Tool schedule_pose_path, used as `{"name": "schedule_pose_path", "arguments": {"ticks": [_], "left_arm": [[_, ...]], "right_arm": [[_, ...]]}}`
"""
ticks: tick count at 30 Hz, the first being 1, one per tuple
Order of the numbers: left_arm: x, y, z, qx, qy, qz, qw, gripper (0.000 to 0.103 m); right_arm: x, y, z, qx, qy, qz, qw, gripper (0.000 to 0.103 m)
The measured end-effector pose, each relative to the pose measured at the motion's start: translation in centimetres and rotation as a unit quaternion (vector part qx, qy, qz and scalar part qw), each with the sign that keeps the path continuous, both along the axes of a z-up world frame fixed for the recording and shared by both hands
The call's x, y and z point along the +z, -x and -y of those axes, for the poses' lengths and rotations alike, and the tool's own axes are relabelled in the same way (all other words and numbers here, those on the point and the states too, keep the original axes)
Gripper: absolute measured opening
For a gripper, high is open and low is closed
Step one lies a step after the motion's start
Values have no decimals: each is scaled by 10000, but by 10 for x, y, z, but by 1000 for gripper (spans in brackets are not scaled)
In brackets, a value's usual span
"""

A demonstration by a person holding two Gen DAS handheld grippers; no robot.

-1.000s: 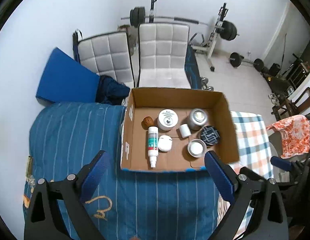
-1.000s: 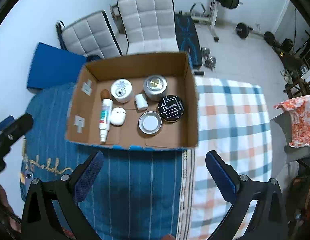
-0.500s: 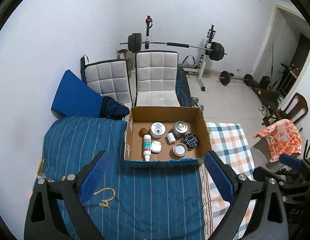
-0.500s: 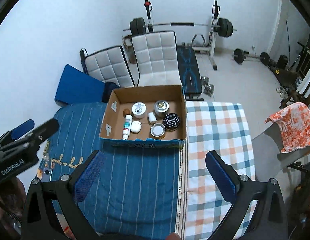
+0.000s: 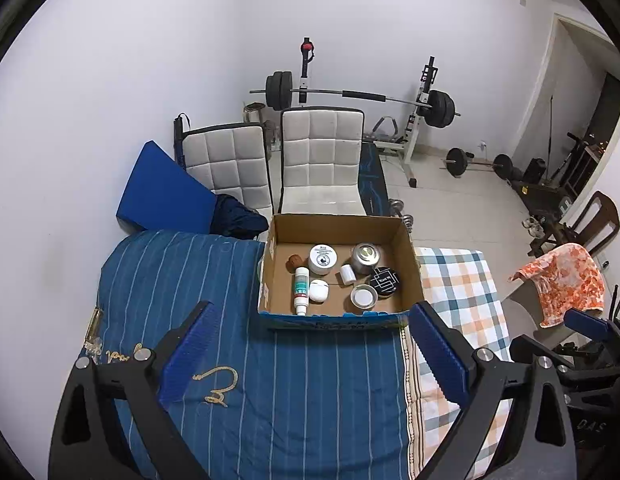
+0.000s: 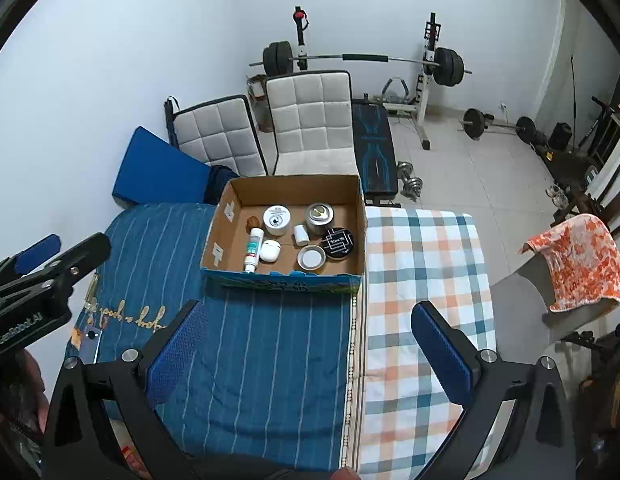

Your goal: Organize rigid objects

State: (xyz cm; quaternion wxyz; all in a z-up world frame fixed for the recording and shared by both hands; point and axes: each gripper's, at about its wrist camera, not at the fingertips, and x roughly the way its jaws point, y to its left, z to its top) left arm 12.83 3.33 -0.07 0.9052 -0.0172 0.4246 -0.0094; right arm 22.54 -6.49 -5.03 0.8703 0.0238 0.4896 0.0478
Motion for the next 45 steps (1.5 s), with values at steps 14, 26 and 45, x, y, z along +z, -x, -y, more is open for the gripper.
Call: {"name": "schedule_pose_path", "arguments": {"ticks": [14, 26, 45], "left_arm": [[-18, -4, 8, 75, -105, -150, 9998, 98], [-22, -4, 8, 95, -94, -183, 9997, 98], [-19, 4, 4, 209, -221, -70, 9995, 98]], "right_arm": [[-18, -22, 7, -125, 18, -25, 9999, 103], [-15, -26, 7, -128, 144, 75, 9998, 103], [-16, -23, 6, -190, 155, 94, 9997, 103]]}}
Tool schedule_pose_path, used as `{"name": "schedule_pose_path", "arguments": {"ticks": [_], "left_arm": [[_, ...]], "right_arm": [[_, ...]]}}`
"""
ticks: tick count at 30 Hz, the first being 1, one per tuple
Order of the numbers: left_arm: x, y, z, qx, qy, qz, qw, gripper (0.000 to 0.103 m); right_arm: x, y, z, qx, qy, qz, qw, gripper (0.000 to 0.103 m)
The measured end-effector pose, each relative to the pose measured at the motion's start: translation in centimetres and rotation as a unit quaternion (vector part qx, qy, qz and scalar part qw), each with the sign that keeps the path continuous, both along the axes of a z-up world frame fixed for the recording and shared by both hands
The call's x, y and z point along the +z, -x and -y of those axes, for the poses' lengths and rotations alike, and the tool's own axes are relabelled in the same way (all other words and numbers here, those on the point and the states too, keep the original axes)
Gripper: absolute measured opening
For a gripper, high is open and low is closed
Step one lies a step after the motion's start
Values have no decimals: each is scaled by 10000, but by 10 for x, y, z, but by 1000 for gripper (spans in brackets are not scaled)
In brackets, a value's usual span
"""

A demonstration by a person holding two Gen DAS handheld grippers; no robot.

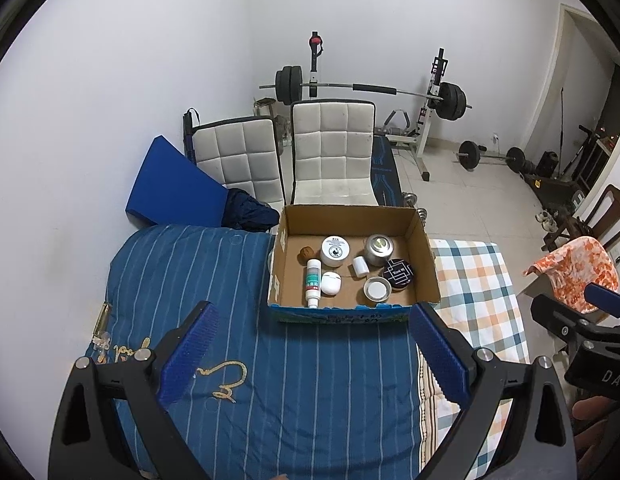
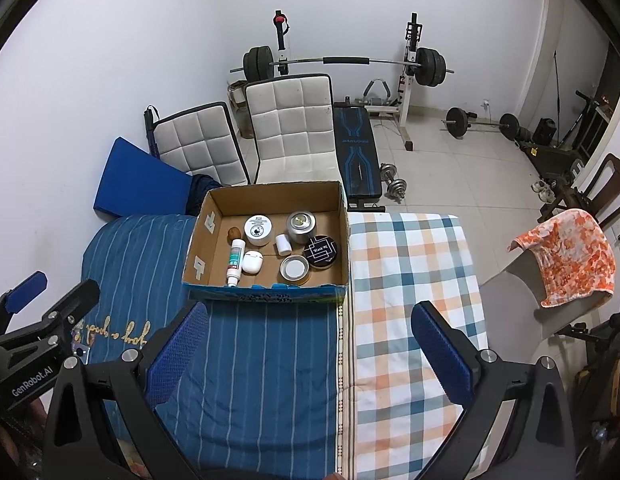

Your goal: Organize rigid objects

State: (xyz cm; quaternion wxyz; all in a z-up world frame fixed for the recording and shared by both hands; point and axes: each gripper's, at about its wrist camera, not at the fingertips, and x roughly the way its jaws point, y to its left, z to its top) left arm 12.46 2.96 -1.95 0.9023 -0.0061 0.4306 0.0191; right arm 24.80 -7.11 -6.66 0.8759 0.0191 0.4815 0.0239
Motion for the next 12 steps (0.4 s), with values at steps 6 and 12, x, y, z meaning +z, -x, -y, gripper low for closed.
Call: {"name": "schedule_pose_path", "arguments": {"ticks": [6, 12], "left_arm": [[2, 1, -1, 21, -13, 26, 10000, 98], [5, 4, 2, -15, 9, 82, 10000, 98]], "right_arm": [[0, 1, 0, -15, 24, 21, 10000, 103], [0, 2, -1, -48, 40, 28, 10000, 103]]}}
